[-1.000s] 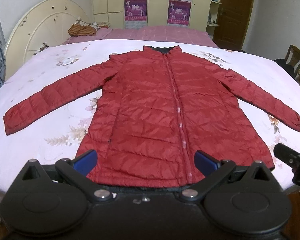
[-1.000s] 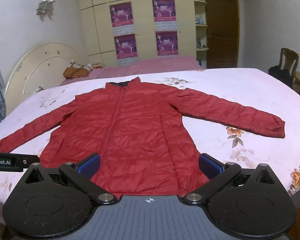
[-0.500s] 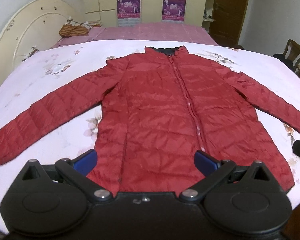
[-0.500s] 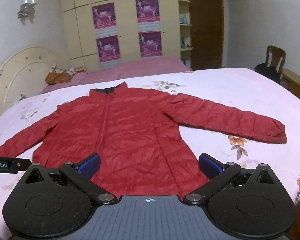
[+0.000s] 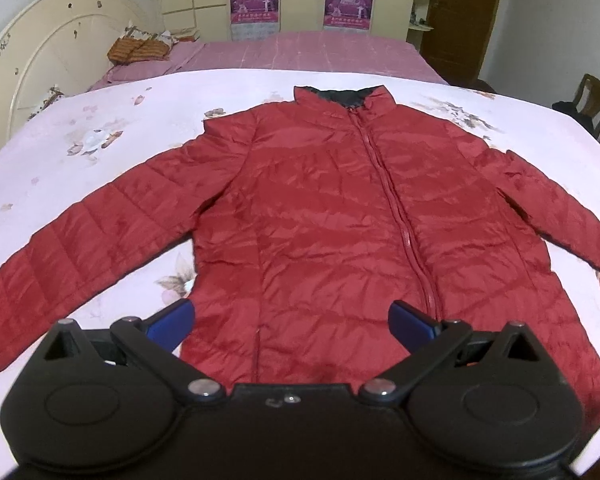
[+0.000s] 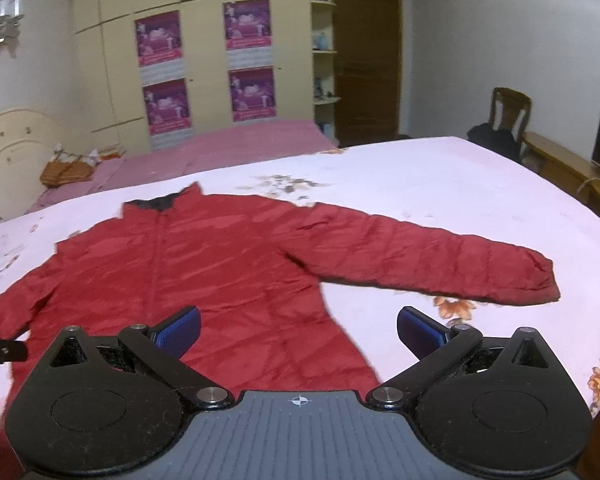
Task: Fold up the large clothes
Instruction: 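Reach the right gripper to a red sleeve cuff and grasp it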
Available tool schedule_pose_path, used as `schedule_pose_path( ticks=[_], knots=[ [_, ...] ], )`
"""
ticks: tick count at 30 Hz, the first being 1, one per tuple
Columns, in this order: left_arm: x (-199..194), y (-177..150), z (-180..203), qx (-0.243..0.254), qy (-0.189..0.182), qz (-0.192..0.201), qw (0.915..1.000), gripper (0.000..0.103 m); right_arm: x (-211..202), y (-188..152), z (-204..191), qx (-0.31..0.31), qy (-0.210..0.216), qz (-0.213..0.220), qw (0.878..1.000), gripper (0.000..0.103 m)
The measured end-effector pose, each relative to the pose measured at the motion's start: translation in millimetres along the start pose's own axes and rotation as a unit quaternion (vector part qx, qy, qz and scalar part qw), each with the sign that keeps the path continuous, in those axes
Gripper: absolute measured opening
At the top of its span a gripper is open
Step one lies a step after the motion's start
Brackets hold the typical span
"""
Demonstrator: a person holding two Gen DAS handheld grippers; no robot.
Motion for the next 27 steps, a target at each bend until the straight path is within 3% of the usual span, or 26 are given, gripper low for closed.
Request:
schedule_pose_path(
  ticks=[12,17,20,23,27],
  knots=[
    [44.0,25.3,42.6,-0.045,0.025,0.017,0.9986,0.103,78.6,33.6,102.5,0.021,-0.01,-0.003,1.0,0.103],
    [65.6,31.2,50.9,-0.1,0.016,0.019,0.9947,0.103,110.3,41.8,157.1,0.03,-0.035,-0.011,0.999,0.103],
    [79.3,31.5,51.2,-0.132,0.021,0.001,0.991,0.103,124.7,40.4,193.1,0.038,-0.063,-0.015,0.997,0.102],
    [87.1,32.7,54.3,-0.125,0.041,-0.004,0.9914,0.103,137.0,34.9,236.6,0.058,-0.1,-0.021,0.993,0.102],
    [93.1,35.9,62.0,-0.076,0.078,0.011,0.994,0.103,147.5,26.7,287.4,0.087,-0.137,-0.034,0.986,0.102]
  ],
)
Point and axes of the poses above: each gripper's, at about its wrist camera, not at the fingertips, and x roughly the way its jaws point, z to its right, y to its top, the point moved 7 cm from there along x, roughly the way its jaws point, and after that the axes turned 2 degrees about -x, right-handed, at the moved point
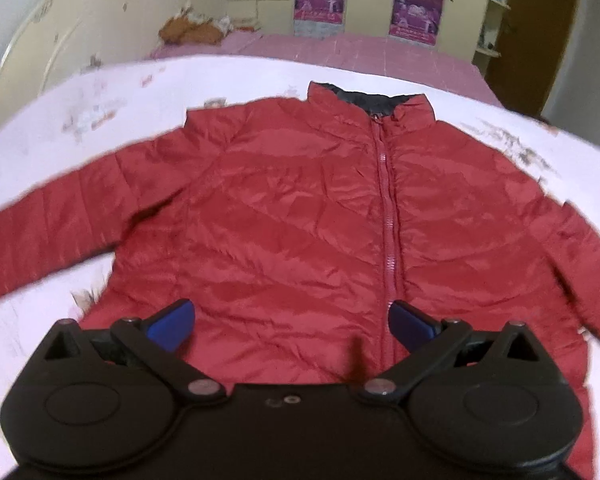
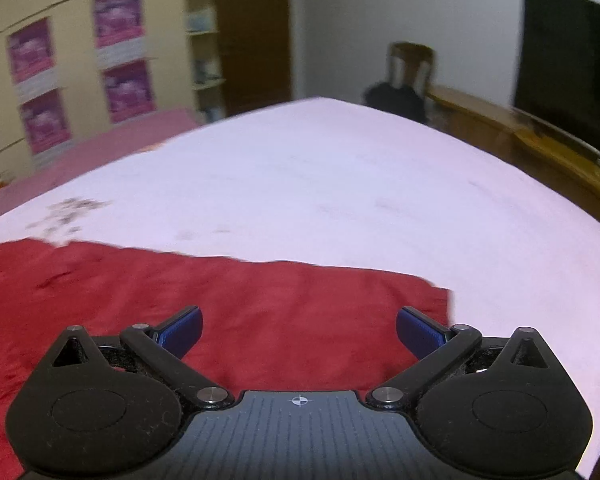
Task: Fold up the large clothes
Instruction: 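Reach the right gripper to a red sleeve cuff and grasp it, then carry the held sleeve across the jacket body with the right gripper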
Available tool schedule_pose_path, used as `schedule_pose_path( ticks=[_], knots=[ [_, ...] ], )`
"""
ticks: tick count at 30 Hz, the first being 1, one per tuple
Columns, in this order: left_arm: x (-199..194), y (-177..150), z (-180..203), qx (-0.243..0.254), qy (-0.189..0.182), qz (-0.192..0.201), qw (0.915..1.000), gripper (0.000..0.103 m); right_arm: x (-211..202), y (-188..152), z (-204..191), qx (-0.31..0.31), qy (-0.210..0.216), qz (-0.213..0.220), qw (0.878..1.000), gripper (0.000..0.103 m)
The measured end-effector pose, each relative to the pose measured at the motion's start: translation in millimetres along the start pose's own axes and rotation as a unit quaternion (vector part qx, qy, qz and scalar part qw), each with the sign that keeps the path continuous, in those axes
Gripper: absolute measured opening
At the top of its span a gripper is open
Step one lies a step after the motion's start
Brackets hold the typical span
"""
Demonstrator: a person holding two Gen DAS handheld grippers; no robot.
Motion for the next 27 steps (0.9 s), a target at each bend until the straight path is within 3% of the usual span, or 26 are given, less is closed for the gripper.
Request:
schedule_pose_path(
  ticks=[4,7,10,11,12,15,17,19,24,27],
  knots=[
    [11.0,-0.4,7.8,0.051,0.032,0.007,0.9981,0.103,16.8,-1.5,37.2,0.011,-0.044,-0.01,0.999,0.102],
    [18.5,-2.0,5.0,0.044,0.036,-0.007,0.9983,0.101,29.7,-8.5,62.6,0.027,-0.068,-0.026,0.997,0.102],
    [21.3,-1.3,0.5,0.035,0.035,-0.01,0.9987,0.1,38.0,-18.5,75.0,0.051,-0.059,-0.047,0.996,0.101],
    [21.8,-1.0,-0.5,0.033,0.034,-0.011,0.9988,0.099,39.9,-22.9,77.5,0.063,-0.046,-0.055,0.995,0.089],
    [22.0,-0.7,-1.5,0.03,0.033,-0.011,0.9989,0.098,42.1,-26.1,76.7,0.076,-0.03,-0.064,0.995,0.058],
    [22.9,0.0,-2.2,0.023,0.029,-0.019,0.9991,0.095,39.0,-27.8,78.7,0.09,-0.027,-0.062,0.994,0.057],
    [23.1,0.0,-3.0,0.015,0.021,-0.026,0.9993,0.091,33.5,-27.8,78.9,0.094,-0.015,-0.057,0.994,0.044],
    [24.0,-0.1,-4.5,0.009,0.013,-0.033,0.9993,0.089,27.0,-26.1,71.5,0.098,0.002,-0.052,0.994,0.021],
    [20.1,1.0,-13.8,-0.003,0.003,-0.04,0.9992,0.081,7.7,-2.7,53.4,0.095,0.032,-0.013,0.995,0.017],
    [12.5,4.2,-22.5,-0.008,-0.018,-0.031,0.9993,0.075,-11.5,19.1,18.1,0.072,0.07,0.015,0.995,0.017]
  ],
)
Point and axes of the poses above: each gripper's, at about its wrist camera, not at the fingertips, and x roughly the way its jaws point, z to its right, y to its top, the point moved 7 cm from there along x, roughly the way its jaws point, and after that the axes turned 2 degrees about -x, right-handed, at the moved point
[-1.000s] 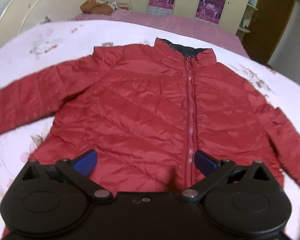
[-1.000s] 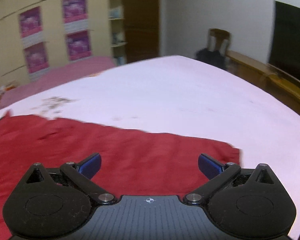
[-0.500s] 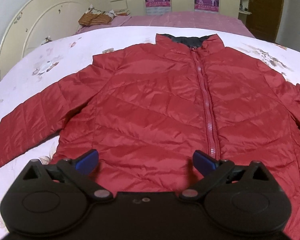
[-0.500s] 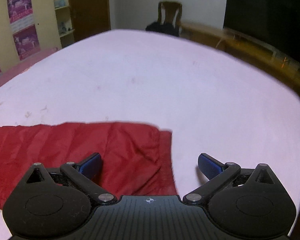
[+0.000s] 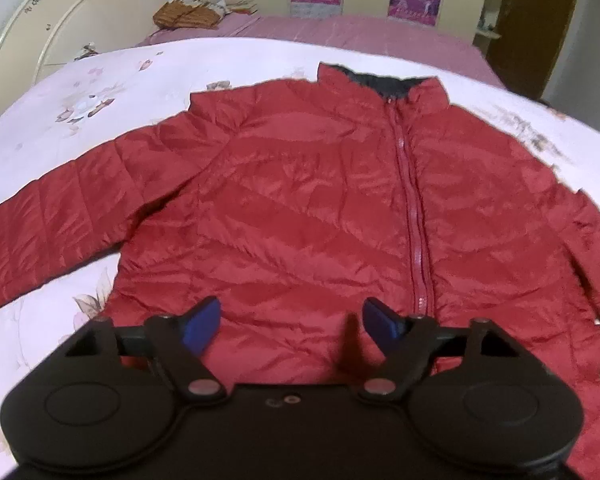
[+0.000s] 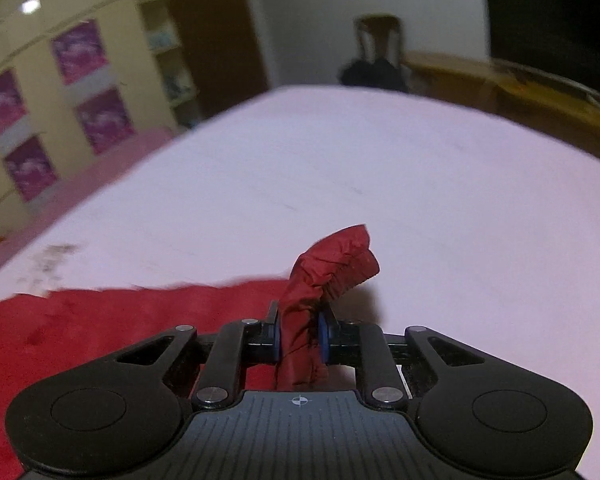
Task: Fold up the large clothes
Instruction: 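Carry the held sleeve across the jacket body with the right gripper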
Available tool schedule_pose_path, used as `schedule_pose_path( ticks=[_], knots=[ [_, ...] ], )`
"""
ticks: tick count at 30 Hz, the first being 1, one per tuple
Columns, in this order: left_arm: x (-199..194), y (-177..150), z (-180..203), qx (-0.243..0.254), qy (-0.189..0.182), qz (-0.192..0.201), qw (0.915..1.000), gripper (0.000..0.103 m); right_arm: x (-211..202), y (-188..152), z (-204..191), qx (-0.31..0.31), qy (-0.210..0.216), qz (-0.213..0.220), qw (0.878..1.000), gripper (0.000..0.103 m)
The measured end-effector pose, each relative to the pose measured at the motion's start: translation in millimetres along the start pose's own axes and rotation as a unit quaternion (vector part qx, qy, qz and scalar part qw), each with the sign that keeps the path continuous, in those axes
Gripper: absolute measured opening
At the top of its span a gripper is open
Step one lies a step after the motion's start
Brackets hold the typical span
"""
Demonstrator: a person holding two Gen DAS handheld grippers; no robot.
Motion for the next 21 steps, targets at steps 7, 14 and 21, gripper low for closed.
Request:
schedule_pose_path(
  ticks=[7,14,21],
  knots=[
    [-14.5,9.8,-33.6,0.0,0.005,0.03,0.9995,0.087,-32.4,5.9,-154.0,-0.08,0.125,0.025,0.989,0.017],
    [-18.1,20.9,-83.2,-0.026,-0.022,0.037,0.9987,0.09,-53.1,-45.5,-326.4,-0.164,0.246,-0.002,0.955,0.017],
    [-13.6,34.4,-121.2,-0.044,-0.026,0.042,0.9978,0.091,-53.7,-126.7,-455.5,-0.217,0.326,-0.07,0.918,0.017]
  ],
)
Point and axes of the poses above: each gripper's, at about its wrist camera, not at the fingertips, and x roughly the way its jaws point, z to its right, y to its top, the point moved 7 cm from there along x, roughly the way its jaws point, and after that the axes turned 2 degrees about -x, right-handed, at the moved point
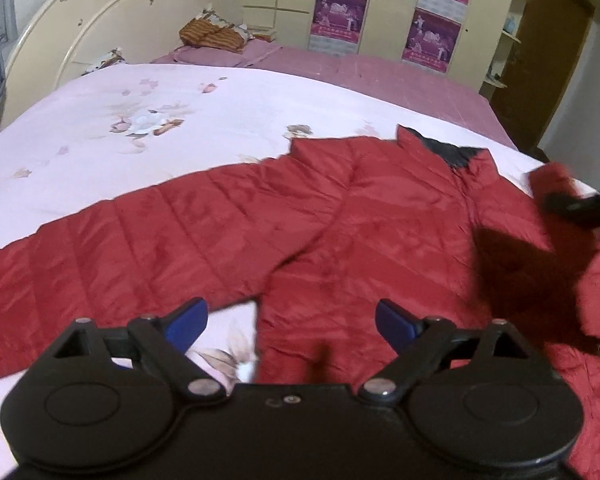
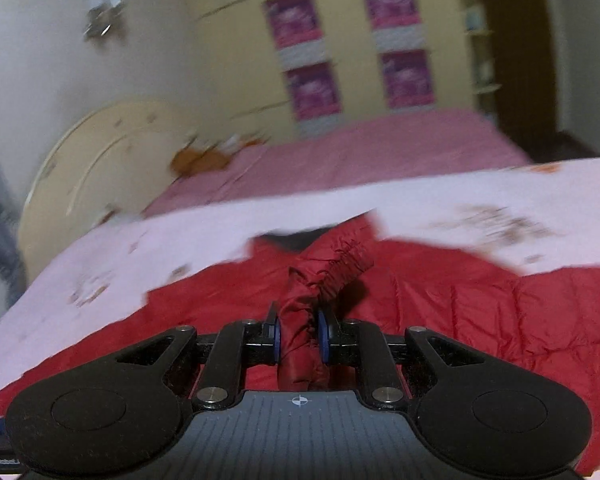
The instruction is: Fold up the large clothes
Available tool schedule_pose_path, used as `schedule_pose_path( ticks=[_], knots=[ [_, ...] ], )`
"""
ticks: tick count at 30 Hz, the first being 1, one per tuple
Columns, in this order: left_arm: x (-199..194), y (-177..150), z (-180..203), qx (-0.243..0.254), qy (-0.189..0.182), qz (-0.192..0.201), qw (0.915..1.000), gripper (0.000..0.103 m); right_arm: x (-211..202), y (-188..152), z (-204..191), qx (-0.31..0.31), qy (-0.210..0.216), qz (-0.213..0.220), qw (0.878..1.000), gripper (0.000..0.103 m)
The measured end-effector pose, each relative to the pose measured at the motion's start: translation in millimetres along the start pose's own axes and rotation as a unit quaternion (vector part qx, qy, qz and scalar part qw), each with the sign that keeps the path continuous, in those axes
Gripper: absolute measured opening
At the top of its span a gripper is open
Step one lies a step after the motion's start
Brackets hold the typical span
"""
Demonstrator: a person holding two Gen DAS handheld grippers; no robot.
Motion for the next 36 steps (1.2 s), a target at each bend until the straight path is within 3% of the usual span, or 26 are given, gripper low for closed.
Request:
schedule_pose_path(
  ticks=[5,9,11,12,13,21,23,25,27,29,30,35,36],
  knots=[
    [8.5,10.9,-7.6,-0.003,-0.007,0.0,1.0,0.093,52.9,-23.9,-42.7,0.006,0.044,-0.059,0.997,0.017],
    [18.8,15.5,-0.6,0.002,-0.021,-0.004,0.9998,0.094,77.8,-23.1,-42.7,0.014,0.049,-0.084,0.995,0.018],
    [24.3,16.0,6.0,0.002,-0.034,-0.009,0.9994,0.095,83.6,-21.0,-38.0,0.02,0.052,-0.088,0.995,0.045],
    [27.6,16.2,10.6,0.003,-0.041,-0.013,0.9991,0.096,78.3,-18.8,-34.7,0.023,0.051,-0.08,0.995,0.08],
    [30.3,15.6,15.4,0.005,-0.047,-0.016,0.9988,0.096,72.0,-15.2,-31.6,0.024,0.049,-0.064,0.997,0.089],
    [76.9,12.5,57.8,0.015,-0.081,-0.059,0.9948,0.094,30.7,-3.4,30.1,0.005,-0.02,-0.023,1.0,0.089],
    [91.5,11.3,62.3,0.017,-0.084,-0.072,0.9938,0.076,18.3,-6.9,50.7,0.005,-0.047,-0.018,0.999,0.088],
    [98.3,11.5,63.8,0.017,-0.086,-0.062,0.9943,0.073,7.9,-11.4,68.1,0.004,-0.069,-0.013,0.997,0.088],
    [99.4,13.2,63.0,0.015,-0.088,-0.046,0.9949,0.053,-0.3,-15.5,83.5,-0.002,-0.095,-0.009,0.995,0.088],
    [99.4,14.8,62.7,0.01,-0.088,-0.038,0.9954,0.021,-6.2,-18.6,98.5,-0.001,-0.118,-0.003,0.993,0.088],
    [98.0,16.8,62.2,0.007,-0.087,-0.031,0.9957,0.015,-7.2,-20.1,106.0,0.004,-0.127,-0.004,0.992,0.088],
    [68.3,37.7,54.2,0.012,-0.087,0.057,0.9945,0.013,-8.0,-18.2,128.1,0.016,-0.149,0.005,0.989,0.087],
    [68.4,38.5,48.0,0.01,-0.078,0.061,0.995,0.013,-5.8,-17.7,129.6,0.011,-0.151,0.003,0.988,0.08]
  ],
)
Point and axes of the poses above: each gripper's, at about its wrist camera, not at the fingertips, and x roughly the way its jaws point, z to its right, y to its top, the point moved 7 cm from there along x, roughly the way its jaws point, and after that the axes turned 2 degrees about -x, right-handed, at the moved point
